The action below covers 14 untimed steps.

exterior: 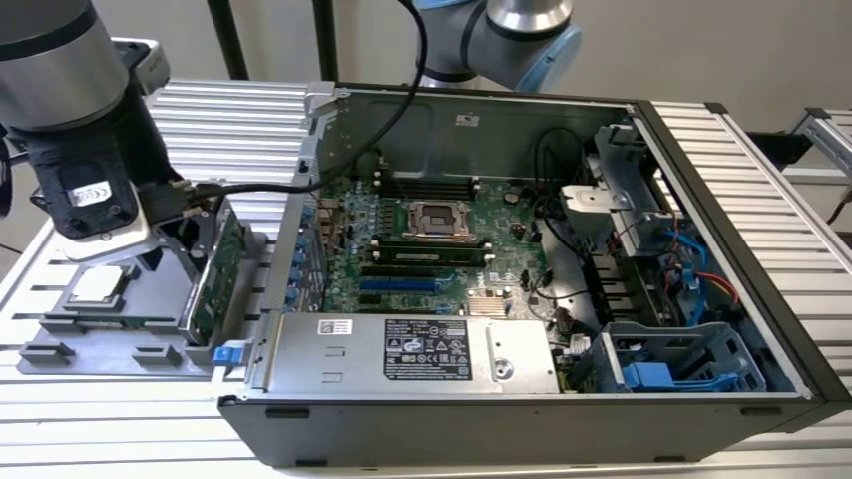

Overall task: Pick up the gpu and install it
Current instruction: 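Pick up the gpu and move the gpu toward the slot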

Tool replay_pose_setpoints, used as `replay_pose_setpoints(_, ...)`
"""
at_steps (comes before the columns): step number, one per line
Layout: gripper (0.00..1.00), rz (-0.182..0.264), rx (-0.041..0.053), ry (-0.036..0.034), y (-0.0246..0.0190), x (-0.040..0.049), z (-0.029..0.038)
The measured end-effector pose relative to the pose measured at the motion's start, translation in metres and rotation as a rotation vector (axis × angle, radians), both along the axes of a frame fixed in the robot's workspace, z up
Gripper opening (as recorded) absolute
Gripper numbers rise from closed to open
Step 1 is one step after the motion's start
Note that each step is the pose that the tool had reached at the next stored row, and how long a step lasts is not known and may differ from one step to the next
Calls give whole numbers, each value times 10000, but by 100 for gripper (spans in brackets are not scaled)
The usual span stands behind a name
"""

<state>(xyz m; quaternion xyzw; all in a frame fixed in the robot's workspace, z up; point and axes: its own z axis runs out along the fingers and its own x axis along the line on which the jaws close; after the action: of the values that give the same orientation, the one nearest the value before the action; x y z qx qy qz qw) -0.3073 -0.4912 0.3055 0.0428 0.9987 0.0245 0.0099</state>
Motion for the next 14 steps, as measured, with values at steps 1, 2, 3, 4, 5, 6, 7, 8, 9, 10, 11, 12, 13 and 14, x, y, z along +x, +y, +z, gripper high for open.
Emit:
replay_pose_setpoints(1, 100, 0, 0, 0, 0, 0, -9)
replay_pose_setpoints(2, 100, 0, -1, 0, 0, 0, -18)
replay_pose_setpoints(3, 100, 0, 0, 0, 0, 0, -28)
replay_pose_setpoints(4, 100, 0, 0, -1, 0, 0, -37)
replay_pose_setpoints(5, 100, 0, 0, 0, 0, 0, -45)
replay_pose_setpoints(6, 100, 0, 0, 0, 0, 0, -54)
replay_pose_setpoints(7, 100, 0, 0, 0, 0, 0, -62)
replay_pose_setpoints(8, 100, 0, 0, -1, 0, 0, -71)
replay_pose_setpoints(9, 100, 0, 0, 0, 0, 0, -79)
replay_pose_setpoints(10, 100, 0, 0, 0, 0, 0, -87)
replay_pose_setpoints(11, 100, 0, 0, 0, 0, 0, -95)
replay_pose_setpoints(12, 100, 0, 0, 0, 0, 0, -103)
replay_pose_setpoints(13, 100, 0, 0, 0, 0, 0, -111)
replay_pose_setpoints(14, 100, 0, -1, 1, 0, 0, -118)
